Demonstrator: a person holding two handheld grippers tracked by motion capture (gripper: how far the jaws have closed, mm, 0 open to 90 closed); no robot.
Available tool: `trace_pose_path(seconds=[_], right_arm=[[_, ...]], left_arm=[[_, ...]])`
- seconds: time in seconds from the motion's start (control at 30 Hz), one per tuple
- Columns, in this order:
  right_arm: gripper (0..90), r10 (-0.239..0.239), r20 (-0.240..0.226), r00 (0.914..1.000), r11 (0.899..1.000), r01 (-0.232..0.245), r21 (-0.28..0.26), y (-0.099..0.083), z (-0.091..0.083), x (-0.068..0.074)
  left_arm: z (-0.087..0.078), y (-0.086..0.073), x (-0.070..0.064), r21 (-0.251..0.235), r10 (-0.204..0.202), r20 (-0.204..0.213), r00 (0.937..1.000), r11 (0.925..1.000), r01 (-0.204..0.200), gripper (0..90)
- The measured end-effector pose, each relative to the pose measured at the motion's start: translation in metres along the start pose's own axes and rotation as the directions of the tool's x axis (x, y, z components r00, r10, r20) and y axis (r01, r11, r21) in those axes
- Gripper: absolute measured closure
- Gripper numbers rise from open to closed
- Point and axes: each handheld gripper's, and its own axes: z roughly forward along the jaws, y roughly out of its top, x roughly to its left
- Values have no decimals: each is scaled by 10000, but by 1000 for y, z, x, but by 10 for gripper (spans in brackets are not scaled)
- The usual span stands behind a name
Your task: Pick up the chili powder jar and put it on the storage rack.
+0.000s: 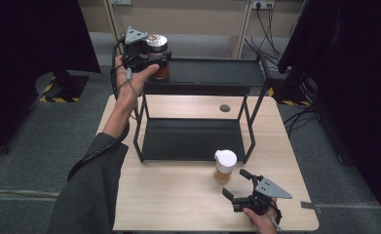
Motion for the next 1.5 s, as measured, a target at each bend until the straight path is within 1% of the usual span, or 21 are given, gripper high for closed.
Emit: trace_pose_path(seconds=[0.03, 0.07, 0.1, 0.13, 0.17, 0.2, 0.27, 0.3, 0.33, 0.4, 0.47, 0.57, 0.63, 0.7, 0.97, 1.17, 1.33, 1.5], right_arm=[[4, -9, -15, 10000, 10000, 9, 11, 0, 0, 0], [4, -9, -15, 10000, 10000, 9, 11, 0, 0, 0], [4, -24, -29, 10000, 10000, 24, 12, 0, 0, 0], [4, -24, -29, 10000, 10000, 24, 12, 0, 0, 0], [4, -26, -33, 10000, 10000, 26, 26, 0, 0, 0], [4, -9, -42, 10000, 10000, 9, 55, 0, 1, 1], [4, -11, -45, 10000, 10000, 11, 51, 0, 1, 1], [4, -24, -47, 10000, 10000, 24, 51, 0, 1, 1], [4, -26, -53, 10000, 10000, 27, 58, 0, 1, 1], [4, -21, -53, 10000, 10000, 22, 61, 0, 1, 1], [4, -21, -53, 10000, 10000, 21, 58, 0, 1, 1], [4, -14, -29, 10000, 10000, 14, 48, 0, 1, 1], [4, -22, -27, 10000, 10000, 23, 50, 0, 1, 1], [4, -24, -26, 10000, 10000, 24, 51, 0, 1, 1], [4, -21, -21, 10000, 10000, 21, 63, 0, 1, 1], [4, -6, -10, 10000, 10000, 6, 50, 0, 1, 1], [4, -15, -11, 10000, 10000, 15, 51, 0, 1, 1], [4, -15, -17, 10000, 10000, 15, 59, 0, 1, 1]], left_arm=[[0, -2, 0, -79, -105, 20, 9999, 9999, 105, 298], [0, -2, 0, -79, -105, 20, 9999, 9999, 105, 284], [0, -2, 1, -60, -191, 50, 9998, 9998, 191, 253], [-1, -2, 1, -24, -281, 76, 9996, 9996, 282, 253], [-1, -2, 0, -15, -320, 66, 9995, 9995, 320, 225], [-2, -3, 0, -43, -327, 27, 9995, 9995, 327, 169], [-3, -4, -1, -124, -370, -42, 9993, 9992, 369, 120], [-4, -5, -2, -141, -408, -86, 9991, 9991, 407, 120], [-5, -5, -2, -181, -468, -120, 9988, 9988, 466, 98], [-8, -7, -1, -268, -554, -49, 9984, 9981, 553, 62], [-11, -7, -2, -259, -532, -8, 9986, 9983, 532, 50], [-15, -8, -3, -279, -698, 56, 9975, 9972, 699, 30], [-19, -8, -4, -280, -698, 94, 9975, 9972, 700, 28], [-22, -9, -6, -262, -575, 134, 9983, 9980, 578, 19], [-39, -17, -10, -397, -286, 530, 9982, 9987, 308, 10], [-49, -25, -12, -555, -225, 846, 9962, 9981, 273, 11], [-58, -33, -15, -686, -174, 1187, 9928, 9973, 257, 12], [-67, -42, -18, -795, -127, 1439, 9895, 9965, 244, 11]])
